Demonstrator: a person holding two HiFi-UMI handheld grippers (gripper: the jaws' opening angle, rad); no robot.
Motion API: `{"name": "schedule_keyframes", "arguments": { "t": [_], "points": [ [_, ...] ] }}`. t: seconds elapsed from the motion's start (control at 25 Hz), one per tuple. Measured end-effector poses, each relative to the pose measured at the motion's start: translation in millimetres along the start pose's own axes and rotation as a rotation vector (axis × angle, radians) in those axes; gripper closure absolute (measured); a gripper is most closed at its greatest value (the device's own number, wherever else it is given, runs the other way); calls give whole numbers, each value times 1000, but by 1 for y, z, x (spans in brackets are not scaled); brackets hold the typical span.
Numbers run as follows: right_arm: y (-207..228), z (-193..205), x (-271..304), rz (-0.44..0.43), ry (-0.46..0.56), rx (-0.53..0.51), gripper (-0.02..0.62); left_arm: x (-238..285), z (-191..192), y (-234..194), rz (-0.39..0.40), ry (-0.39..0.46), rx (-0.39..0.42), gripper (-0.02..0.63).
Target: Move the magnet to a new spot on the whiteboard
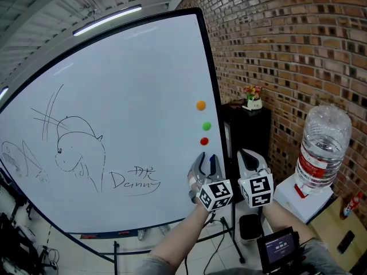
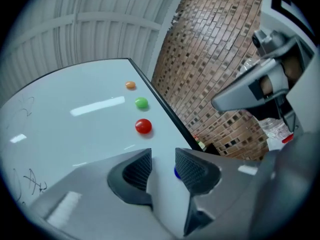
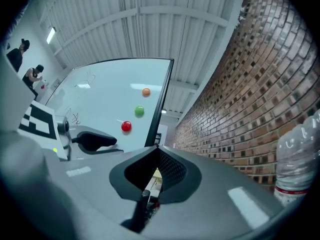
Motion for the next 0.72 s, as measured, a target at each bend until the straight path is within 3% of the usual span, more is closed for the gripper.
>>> {"name": "schedule_keyframes", "arguments": {
  "t": [0.24, 0.44, 0.72],
  "points": [
    [-15, -6, 11, -35, 16, -1, 589, 0, -39, -23, -8, 96, -47, 457],
    [-18, -11, 17, -42, 29, -4, 589, 12, -45, -29, -11, 78, -67, 457],
    [-10, -11, 20, -30, 31, -12, 589, 15, -44, -26, -13, 88, -78, 505]
  ]
}}
Point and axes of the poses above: the fingertips, and each gripper's own axes: x forward along the fingers, y to its right, z out of its underside, the point moved 2 cm from there along -x, backward along the fingers, and after that the axes turned 6 degrees about -x, right-handed, at the moved point
